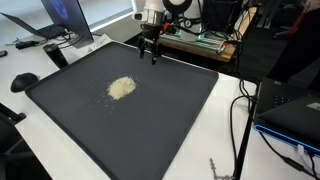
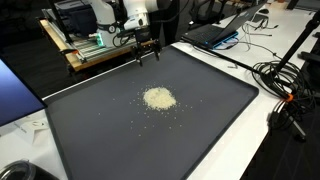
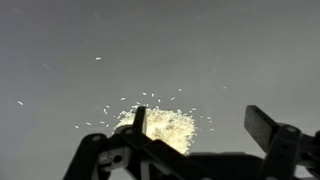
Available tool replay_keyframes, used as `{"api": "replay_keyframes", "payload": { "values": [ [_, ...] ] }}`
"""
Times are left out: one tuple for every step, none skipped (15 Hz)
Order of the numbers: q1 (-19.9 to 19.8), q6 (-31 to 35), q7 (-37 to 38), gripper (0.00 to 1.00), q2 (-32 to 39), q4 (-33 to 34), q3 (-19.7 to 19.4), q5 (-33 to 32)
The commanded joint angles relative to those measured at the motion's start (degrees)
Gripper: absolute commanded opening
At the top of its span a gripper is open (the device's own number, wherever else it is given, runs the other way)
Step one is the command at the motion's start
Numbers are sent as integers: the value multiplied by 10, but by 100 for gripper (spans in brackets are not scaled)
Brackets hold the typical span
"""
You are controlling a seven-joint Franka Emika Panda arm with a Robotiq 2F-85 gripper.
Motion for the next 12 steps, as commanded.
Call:
{"api": "replay_keyframes", "payload": {
  "values": [
    [34, -27, 11, 100, 12, 1, -64, -46],
    [46, -36, 16, 100, 13, -4, -85, -67],
    [40, -46, 70, 100, 9, -21, -93, -152],
    [44, -48, 78, 100, 11, -22, -109, -189],
    [91, -60, 65, 100, 9, -21, -164, -202],
    [114, -51, 83, 100, 12, -25, -197, -244],
    [143, -55, 86, 100, 14, -24, -238, -276],
    [176, -46, 89, 100, 18, -19, -278, -302],
    [215, -46, 91, 100, 25, -16, -326, -331],
    [251, -46, 88, 100, 36, -10, -370, -357],
    [290, -39, 86, 100, 50, -2, -414, -377],
    [331, -42, 82, 100, 61, 6, -459, -393]
  ]
}}
